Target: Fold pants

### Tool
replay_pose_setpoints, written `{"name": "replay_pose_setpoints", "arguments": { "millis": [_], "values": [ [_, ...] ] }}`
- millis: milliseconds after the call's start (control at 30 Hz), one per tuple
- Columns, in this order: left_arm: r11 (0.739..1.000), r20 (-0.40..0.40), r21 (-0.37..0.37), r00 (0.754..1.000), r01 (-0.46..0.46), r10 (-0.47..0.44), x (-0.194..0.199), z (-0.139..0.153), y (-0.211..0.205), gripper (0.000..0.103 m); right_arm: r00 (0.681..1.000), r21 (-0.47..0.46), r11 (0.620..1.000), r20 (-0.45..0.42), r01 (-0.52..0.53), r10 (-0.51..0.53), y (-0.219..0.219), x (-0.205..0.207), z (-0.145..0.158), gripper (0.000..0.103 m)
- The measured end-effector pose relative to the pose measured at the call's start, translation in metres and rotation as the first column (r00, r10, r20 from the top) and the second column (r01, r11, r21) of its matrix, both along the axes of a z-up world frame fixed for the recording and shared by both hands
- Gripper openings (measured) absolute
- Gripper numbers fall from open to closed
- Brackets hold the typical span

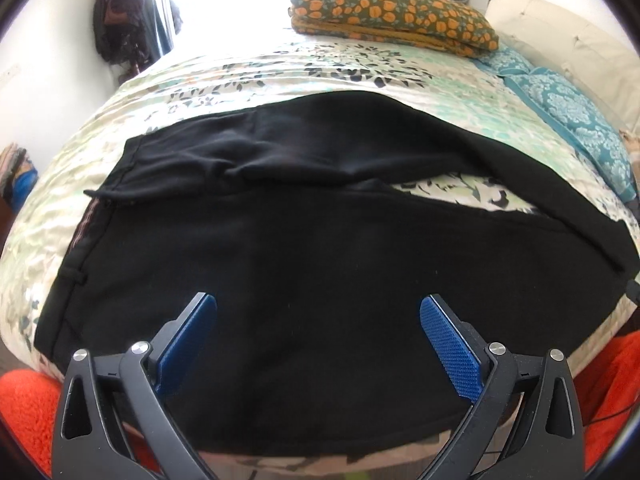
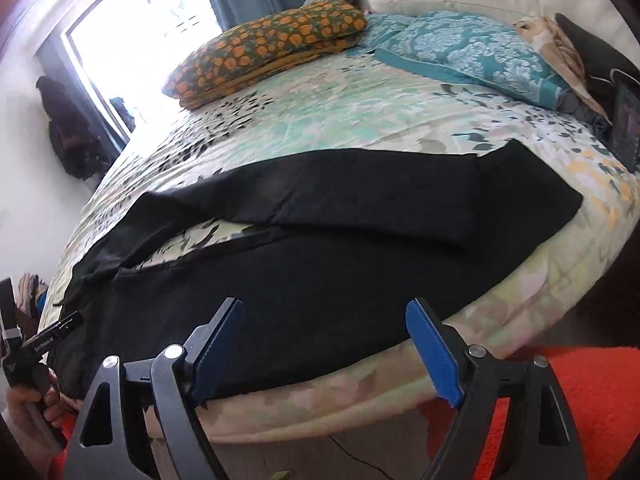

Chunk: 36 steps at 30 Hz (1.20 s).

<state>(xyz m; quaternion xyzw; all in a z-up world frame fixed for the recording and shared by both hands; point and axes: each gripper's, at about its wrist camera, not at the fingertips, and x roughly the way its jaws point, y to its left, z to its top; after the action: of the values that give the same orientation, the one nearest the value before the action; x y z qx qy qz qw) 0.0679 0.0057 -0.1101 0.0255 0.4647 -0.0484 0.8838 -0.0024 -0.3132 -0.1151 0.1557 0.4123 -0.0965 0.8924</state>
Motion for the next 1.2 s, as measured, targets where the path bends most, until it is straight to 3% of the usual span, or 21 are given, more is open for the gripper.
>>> {"name": "replay_pose_setpoints", "arguments": {
  "millis": [133, 200, 333, 500, 733, 1000, 1067, 1200],
  "values": [
    [1.0, -0.028, 0.008, 1.0, -0.005, 0.005, -0.009, -0.008, 0.004, 0.102, 0.981, -0.095, 0.977, -0.04, -0.191, 0.188, 0.049, 0.022, -0.018, 0.083],
    [0.999, -0.019, 0.023, 0.999, -0.042, 0.043, -0.006, -0.007, 0.012, 0.102, 0.973, -0.121, 0.966, -0.075, -0.228, 0.22, 0.058, 0.028, -0.028, 0.083],
    [0.996, -0.028, -0.022, 0.996, -0.085, 0.084, -0.013, -0.001, 0.026, 0.102, 0.971, -0.107, 0.968, -0.093, -0.228, 0.219, 0.058, 0.026, -0.033, 0.083],
    [0.997, -0.011, -0.003, 0.997, -0.083, 0.083, -0.022, 0.015, 0.023, 0.102, 0.984, -0.06, 0.983, -0.049, -0.176, 0.173, 0.042, 0.022, -0.023, 0.083],
    [0.997, 0.045, -0.029, 0.996, -0.075, 0.077, -0.017, 0.052, 0.026, 0.102, 0.999, 0.095, 0.995, 0.024, -0.039, 0.037, 0.009, 0.016, -0.01, 0.083],
    [0.989, 0.037, -0.036, 0.989, -0.144, 0.146, -0.001, 0.014, 0.036, 0.102, 1.0, 0.065, 0.998, -0.002, -0.003, 0.003, -0.004, 0.015, -0.018, 0.083],
    [0.992, 0.034, -0.025, 0.991, -0.127, 0.128, 0.0, 0.006, 0.035, 0.102, 0.999, 0.058, 0.998, 0.033, 0.037, -0.039, -0.015, 0.008, -0.013, 0.083],
    [0.992, 0.028, -0.022, 0.992, -0.12, 0.121, 0.0, -0.002, 0.034, 0.102, 0.982, 0.145, 0.975, 0.063, 0.17, -0.181, -0.054, -0.006, -0.015, 0.083]
  ]
}}
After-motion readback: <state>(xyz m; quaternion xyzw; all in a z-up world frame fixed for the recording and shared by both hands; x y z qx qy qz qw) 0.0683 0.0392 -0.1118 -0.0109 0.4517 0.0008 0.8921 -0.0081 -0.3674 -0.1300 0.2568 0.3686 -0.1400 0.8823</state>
